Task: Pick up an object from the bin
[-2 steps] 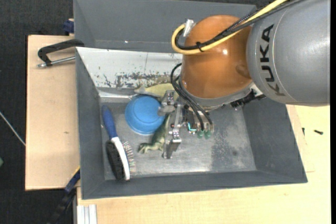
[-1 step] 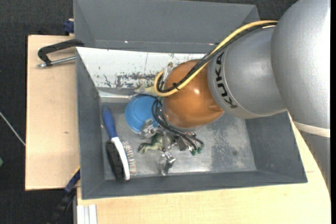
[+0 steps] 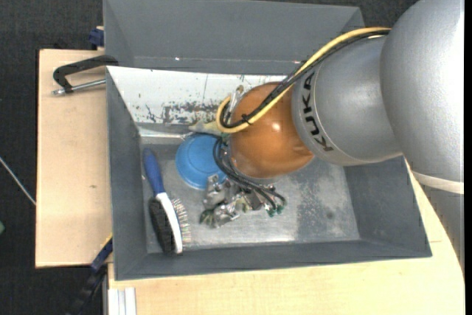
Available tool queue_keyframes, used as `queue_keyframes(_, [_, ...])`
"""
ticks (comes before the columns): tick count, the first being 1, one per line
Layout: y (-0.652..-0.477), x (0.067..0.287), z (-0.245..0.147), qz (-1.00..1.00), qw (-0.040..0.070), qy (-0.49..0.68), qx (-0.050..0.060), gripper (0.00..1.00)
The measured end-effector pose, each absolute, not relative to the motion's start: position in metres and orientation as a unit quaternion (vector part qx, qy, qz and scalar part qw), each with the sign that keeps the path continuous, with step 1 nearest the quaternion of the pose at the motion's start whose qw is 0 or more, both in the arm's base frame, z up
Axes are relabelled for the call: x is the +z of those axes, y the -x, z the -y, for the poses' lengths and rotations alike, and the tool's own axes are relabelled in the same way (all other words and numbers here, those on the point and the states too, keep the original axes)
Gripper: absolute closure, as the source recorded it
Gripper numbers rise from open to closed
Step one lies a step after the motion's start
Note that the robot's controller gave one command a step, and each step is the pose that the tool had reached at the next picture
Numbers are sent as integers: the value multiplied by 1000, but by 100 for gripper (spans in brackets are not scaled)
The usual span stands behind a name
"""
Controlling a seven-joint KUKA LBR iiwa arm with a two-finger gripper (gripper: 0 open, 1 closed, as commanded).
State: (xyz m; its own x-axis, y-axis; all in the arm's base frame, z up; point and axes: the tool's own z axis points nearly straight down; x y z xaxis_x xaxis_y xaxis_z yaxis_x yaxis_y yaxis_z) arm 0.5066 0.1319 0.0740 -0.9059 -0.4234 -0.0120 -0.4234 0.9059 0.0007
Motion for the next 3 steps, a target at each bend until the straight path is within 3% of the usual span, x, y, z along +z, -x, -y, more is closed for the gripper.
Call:
queue_keyframes(1, [-517,208,-138,-980,7,200,1,100])
queue_keyframes(2, [-546,183,-97,-954,2,301,-1,100])
queue_keyframes(3, [-544,218,-111,-953,5,303,0,100])
